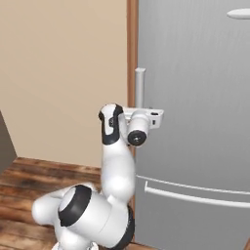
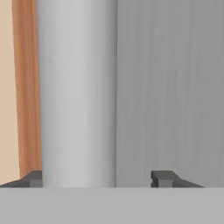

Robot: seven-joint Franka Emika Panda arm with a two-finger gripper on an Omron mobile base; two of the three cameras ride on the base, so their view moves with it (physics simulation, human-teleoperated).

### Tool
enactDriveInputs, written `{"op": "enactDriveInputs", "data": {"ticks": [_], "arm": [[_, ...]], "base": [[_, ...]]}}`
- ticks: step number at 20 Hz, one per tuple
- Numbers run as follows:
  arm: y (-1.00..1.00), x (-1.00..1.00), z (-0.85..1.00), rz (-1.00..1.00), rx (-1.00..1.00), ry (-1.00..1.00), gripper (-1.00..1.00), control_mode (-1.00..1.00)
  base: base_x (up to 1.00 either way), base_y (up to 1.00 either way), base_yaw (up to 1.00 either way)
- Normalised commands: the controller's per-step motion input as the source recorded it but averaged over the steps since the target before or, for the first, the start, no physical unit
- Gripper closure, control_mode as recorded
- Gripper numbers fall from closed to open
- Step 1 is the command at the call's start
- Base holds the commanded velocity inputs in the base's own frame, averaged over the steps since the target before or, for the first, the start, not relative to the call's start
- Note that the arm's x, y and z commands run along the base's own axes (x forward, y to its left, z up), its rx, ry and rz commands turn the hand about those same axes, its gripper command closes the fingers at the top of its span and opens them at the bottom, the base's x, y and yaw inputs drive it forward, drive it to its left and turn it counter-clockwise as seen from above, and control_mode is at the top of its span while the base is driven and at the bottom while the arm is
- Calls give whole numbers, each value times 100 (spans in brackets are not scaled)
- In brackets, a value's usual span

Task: Gather the onion and sweet potato from the fridge and place them on a tray on the dining counter. Then gather the chicken drumstick and fish from the fridge and place them on the other tray.

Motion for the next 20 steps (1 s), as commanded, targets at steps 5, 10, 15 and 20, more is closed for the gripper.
{"op": "enactDriveInputs", "data": {"ticks": [5, 10, 15, 20], "arm": [[0, 77, -28, 0, 0, 0, 100, -100], [-5, 51, -3, 6, 4, 1, 100, -100], [-7, 36, 9, 17, 11, 13, 100, -100], [-15, 36, 28, 23, 15, 10, 100, -100]], "base": [[0, 0, 0], [0, 0, 0], [0, 0, 0], [0, 0, 0]]}}
